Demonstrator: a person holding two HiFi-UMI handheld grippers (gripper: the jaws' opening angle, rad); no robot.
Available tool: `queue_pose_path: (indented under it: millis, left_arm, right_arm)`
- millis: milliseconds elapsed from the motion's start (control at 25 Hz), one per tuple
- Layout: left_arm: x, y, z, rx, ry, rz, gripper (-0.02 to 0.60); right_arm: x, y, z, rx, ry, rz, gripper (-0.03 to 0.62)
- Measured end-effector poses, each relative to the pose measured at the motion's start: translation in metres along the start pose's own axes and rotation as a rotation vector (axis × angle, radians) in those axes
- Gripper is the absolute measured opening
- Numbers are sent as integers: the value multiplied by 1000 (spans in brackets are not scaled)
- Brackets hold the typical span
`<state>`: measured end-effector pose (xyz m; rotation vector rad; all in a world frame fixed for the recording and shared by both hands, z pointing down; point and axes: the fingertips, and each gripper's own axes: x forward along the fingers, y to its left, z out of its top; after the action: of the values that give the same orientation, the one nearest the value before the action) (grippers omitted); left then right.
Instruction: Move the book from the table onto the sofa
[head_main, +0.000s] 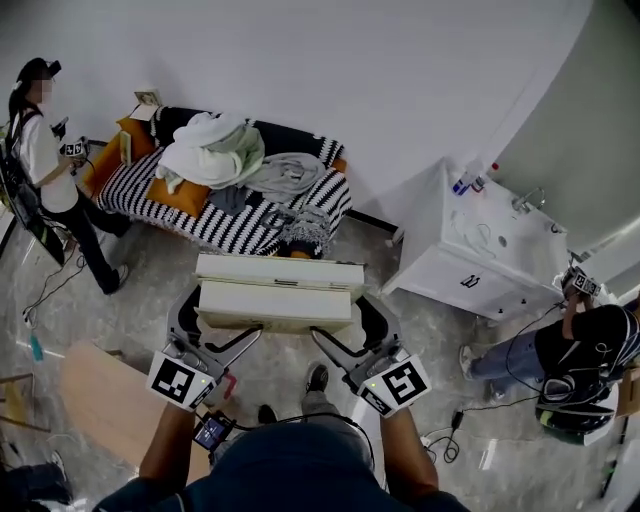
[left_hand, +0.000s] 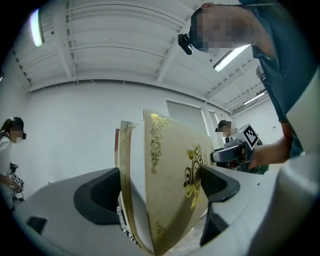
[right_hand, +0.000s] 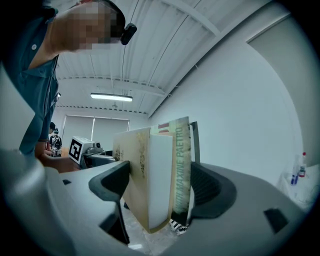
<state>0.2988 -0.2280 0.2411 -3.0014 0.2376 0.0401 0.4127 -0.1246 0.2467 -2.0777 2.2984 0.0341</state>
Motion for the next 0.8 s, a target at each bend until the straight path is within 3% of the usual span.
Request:
queue_pose_path:
  millis: [400, 800]
  left_arm:
    - [112, 47, -25, -22, 35, 125, 482]
    - [176, 91, -43, -26, 70, 189, 482]
  right_arm:
    - [69, -123, -16, 14, 19, 124, 394]
    - [127, -192, -29, 45, 23, 197, 394]
